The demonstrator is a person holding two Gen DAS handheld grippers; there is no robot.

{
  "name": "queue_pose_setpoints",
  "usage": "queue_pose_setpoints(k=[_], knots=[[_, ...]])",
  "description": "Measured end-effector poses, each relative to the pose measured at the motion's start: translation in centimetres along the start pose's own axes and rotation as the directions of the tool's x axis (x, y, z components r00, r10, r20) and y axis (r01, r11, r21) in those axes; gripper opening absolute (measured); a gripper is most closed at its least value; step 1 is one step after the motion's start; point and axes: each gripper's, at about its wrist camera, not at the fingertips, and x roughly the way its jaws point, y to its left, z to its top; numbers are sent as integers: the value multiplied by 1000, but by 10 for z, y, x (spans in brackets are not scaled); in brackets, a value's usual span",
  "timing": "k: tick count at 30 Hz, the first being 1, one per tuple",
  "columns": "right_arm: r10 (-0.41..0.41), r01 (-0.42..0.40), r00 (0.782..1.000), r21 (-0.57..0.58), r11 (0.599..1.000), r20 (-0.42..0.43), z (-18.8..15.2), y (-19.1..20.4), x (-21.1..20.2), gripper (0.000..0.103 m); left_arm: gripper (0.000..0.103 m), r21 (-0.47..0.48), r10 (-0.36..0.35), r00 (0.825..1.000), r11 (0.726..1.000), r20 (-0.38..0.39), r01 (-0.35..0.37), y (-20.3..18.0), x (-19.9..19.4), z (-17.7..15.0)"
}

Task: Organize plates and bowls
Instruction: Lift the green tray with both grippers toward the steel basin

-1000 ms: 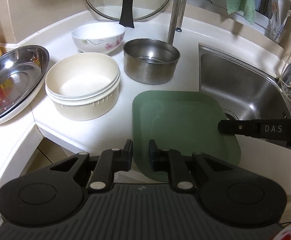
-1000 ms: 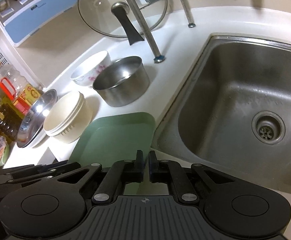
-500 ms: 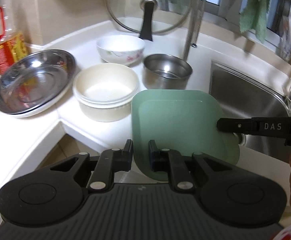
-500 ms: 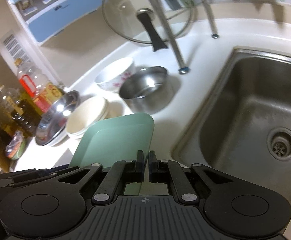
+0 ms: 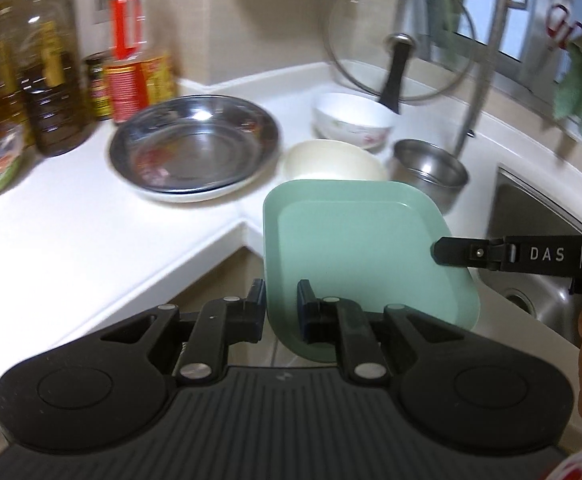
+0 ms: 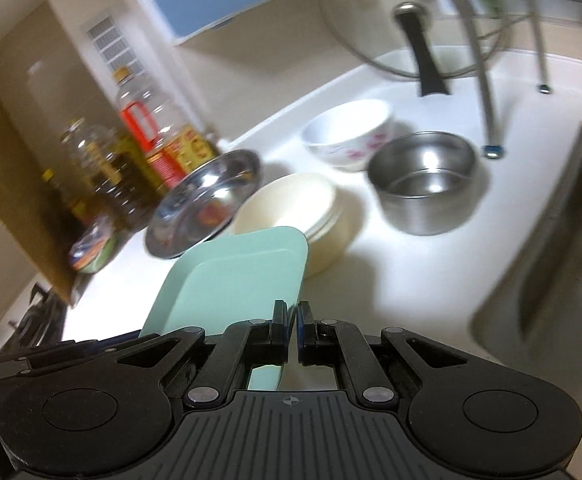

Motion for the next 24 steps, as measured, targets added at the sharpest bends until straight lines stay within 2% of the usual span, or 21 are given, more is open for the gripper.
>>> queue_pose_setpoints(k=[7,13,24], knots=[[59,-61,998,-53,997,-38,4,25,23,5,14,-61,72,997,996,14,-71,25,-11,-1],[92,-95,995,-82,992,-44,16,45,47,5,14,-86,106,994,991,39,-102,51,-11,12],[60,-59,998,-100,993,5,56,76,101,5,14,-74,79,994,995,82,-73,98,26,61]])
